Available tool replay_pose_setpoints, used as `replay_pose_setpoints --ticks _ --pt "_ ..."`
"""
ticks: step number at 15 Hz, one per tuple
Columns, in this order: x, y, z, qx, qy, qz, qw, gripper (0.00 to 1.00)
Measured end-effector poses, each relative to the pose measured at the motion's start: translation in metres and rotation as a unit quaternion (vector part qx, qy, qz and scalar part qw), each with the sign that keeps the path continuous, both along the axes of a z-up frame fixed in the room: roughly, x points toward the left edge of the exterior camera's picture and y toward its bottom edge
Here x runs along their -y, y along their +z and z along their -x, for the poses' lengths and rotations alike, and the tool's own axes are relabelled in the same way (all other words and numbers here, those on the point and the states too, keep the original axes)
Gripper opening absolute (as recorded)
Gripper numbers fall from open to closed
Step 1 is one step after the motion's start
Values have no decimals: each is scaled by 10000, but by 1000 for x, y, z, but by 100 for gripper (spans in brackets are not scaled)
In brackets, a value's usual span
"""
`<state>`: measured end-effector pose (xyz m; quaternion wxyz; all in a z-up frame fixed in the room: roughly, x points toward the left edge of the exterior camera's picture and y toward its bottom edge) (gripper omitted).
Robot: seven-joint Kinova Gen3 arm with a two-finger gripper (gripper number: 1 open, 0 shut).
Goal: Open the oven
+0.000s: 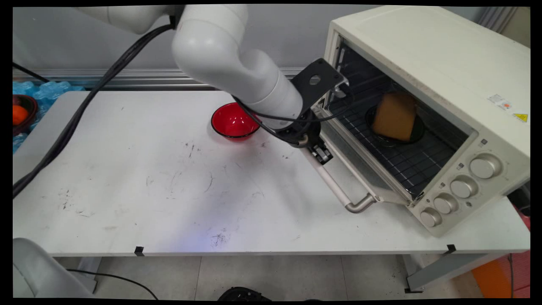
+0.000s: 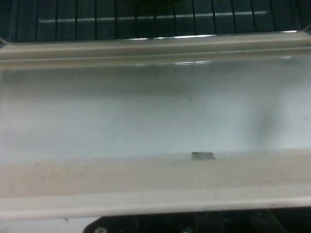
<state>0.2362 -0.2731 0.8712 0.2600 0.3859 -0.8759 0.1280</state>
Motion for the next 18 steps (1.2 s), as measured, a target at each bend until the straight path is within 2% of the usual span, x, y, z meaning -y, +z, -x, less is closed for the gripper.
replay_pose_setpoints --ticks 8,18 --pt "-12 -18 -17 -47 55 -14 10000 0" --pt "-23 -25 -40 -22 93 -4 10000 0"
